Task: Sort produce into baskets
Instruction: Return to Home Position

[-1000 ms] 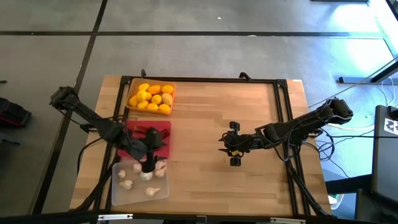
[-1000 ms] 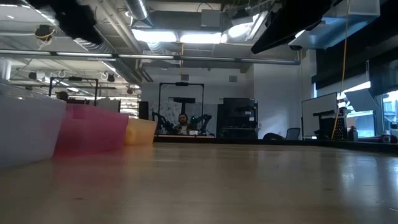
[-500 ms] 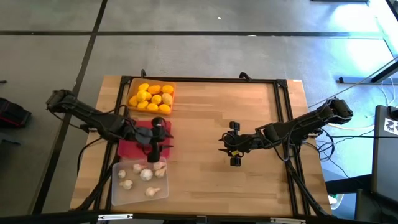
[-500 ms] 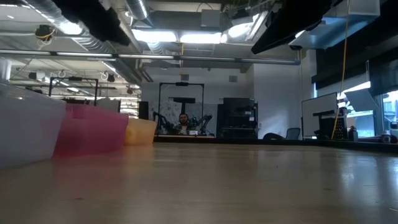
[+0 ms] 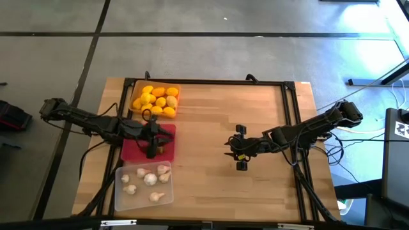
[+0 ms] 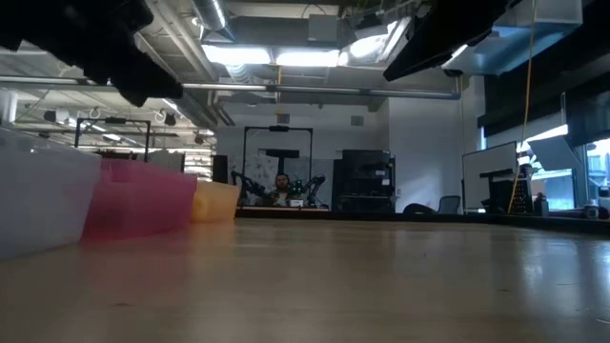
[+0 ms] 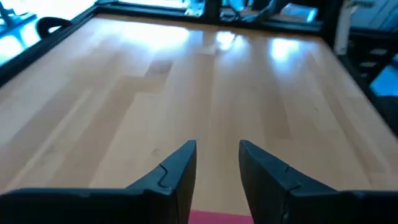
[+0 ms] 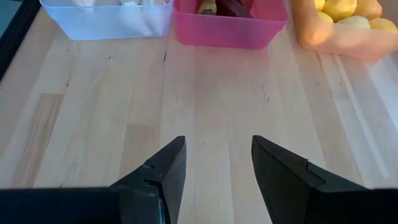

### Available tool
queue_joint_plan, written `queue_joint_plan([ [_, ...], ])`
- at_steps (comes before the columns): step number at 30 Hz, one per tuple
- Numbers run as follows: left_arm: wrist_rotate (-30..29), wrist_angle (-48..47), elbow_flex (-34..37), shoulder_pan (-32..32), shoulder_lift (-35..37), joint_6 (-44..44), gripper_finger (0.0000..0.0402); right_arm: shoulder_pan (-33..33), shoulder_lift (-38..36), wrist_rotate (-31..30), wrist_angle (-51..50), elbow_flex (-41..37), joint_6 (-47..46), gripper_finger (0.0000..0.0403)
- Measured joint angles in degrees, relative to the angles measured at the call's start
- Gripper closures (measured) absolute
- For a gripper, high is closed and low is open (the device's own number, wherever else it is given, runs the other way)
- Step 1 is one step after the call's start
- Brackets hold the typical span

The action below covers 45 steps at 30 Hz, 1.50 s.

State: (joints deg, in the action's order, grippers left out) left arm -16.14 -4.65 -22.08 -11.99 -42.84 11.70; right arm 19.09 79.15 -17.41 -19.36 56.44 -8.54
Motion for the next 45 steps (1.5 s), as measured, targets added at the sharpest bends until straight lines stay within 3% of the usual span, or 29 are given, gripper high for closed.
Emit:
queue_joint_plan([
  [7,6.95,5.74,6.83,2.06,7.15,-0.24,0.0315,-0.01,0.0,0.11,0.39,0.0,1.11,0.0249],
  [13,7.21,5.8,11.12,2.32,15.53,-1.31,0.0348,0.0,0.0,0.92,0.74,0.0,3.98,0.0328],
  [18,7.23,5.93,14.69,2.32,22.85,-2.08,0.0372,0.0,-0.24,5.24,6.51,-2.6,5.83,0.0392],
  [26,6.87,6.69,19.4,2.3,31.99,-3.97,0.0399,-0.49,-2.79,6.4,15.21,-10.26,5.62,0.0388],
  [38,6.15,5.95,20.04,2.3,38.02,-7.88,0.04,-2.09,-24.89,5.56,27.35,-29.46,3.78,0.0397],
  [45,5.37,5.26,20.04,2.3,38.02,-7.78,0.0395,-7.03,-41.79,11.11,29.91,-40.82,2.26,0.0396],
])
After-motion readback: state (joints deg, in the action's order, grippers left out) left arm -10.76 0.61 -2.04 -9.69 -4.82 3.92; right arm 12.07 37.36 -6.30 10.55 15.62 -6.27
